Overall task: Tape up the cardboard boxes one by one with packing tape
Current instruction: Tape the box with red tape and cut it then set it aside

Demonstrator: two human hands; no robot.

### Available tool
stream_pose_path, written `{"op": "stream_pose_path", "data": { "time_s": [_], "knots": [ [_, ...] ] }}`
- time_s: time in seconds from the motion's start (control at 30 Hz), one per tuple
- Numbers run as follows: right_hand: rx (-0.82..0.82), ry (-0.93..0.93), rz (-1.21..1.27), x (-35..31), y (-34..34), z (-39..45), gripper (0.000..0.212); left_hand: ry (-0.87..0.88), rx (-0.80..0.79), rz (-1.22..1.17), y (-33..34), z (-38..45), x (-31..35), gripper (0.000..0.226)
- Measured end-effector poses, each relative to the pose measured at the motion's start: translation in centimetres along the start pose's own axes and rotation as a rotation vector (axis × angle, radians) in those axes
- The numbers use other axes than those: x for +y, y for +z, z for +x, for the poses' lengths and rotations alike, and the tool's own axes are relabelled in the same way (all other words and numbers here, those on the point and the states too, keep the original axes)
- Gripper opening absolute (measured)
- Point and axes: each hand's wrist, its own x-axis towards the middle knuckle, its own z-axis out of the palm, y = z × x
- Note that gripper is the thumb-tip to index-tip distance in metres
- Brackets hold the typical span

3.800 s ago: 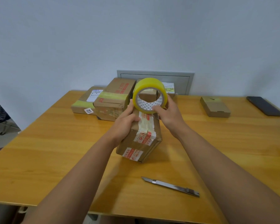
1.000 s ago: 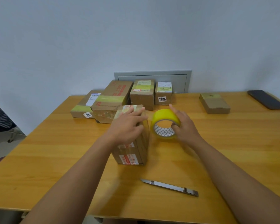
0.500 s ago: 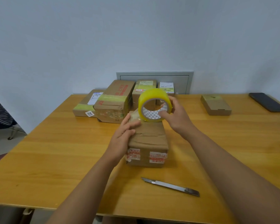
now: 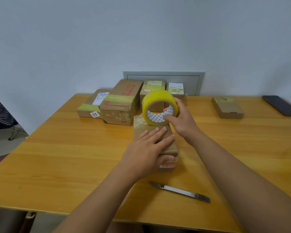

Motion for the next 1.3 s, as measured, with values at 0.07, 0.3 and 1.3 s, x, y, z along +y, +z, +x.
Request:
{"op": "stream_pose_path", "data": {
  "time_s": [0.07, 0.3, 1.3],
  "knots": [
    [-0.003, -0.043, -0.051, -0.5, -0.6, 0.3, 0.062, -0.009, -0.009, 0.005, 0.0, -0.2, 0.1, 0.069],
    [0.197, -0.044, -0.441, 1.8, -7.7, 0.0, 0.067, -0.019, -0.004, -0.043, -0.4, -0.4, 0.3, 0.069],
    [0.119, 0.174, -0.274, 8.1, -5.8, -4.3, 0.082, -0.290, -0.359, -0.091, -1.2, 6.8, -0.9, 0.080]
  ]
}}
